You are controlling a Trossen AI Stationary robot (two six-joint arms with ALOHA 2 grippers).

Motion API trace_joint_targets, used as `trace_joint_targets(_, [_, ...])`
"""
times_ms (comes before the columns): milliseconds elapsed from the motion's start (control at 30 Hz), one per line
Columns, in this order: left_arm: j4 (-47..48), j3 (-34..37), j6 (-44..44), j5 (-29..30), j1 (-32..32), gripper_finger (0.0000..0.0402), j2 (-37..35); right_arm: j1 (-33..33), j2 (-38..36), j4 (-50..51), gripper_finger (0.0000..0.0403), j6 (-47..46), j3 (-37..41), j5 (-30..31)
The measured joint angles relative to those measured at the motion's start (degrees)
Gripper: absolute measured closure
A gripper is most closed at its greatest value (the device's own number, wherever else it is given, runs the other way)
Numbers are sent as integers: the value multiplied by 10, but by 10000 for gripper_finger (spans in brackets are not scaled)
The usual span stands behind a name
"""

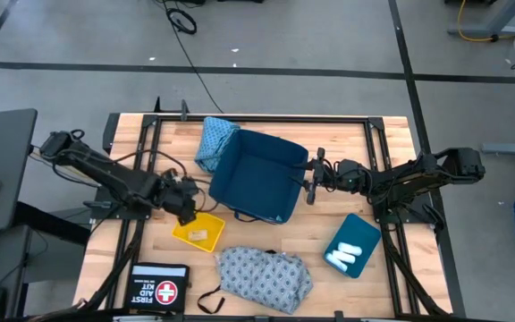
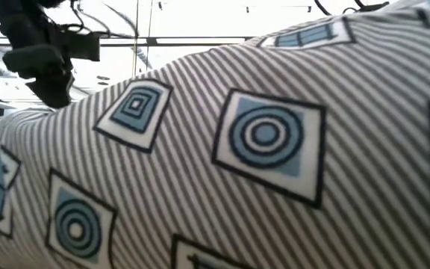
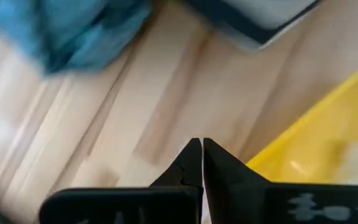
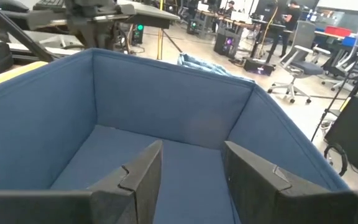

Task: Pick & place medical supplies in basket/bin
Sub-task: Put the top transparent pill bottle into the yellow bin

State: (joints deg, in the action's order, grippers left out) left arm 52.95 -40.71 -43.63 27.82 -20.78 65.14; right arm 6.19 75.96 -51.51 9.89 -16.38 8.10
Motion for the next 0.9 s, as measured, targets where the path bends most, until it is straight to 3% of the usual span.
trace_joint_targets(167, [27,20,-33,-66,19,401,3,0,0,0,227,0,0,0])
trace_joint_targets(400, [42,35,-50,-84,33,383,3,0,0,0,227,0,0,0])
trace_joint_targets(900, [43,35,-40,-93,47,209,29,0,0,2,227,4,0,0])
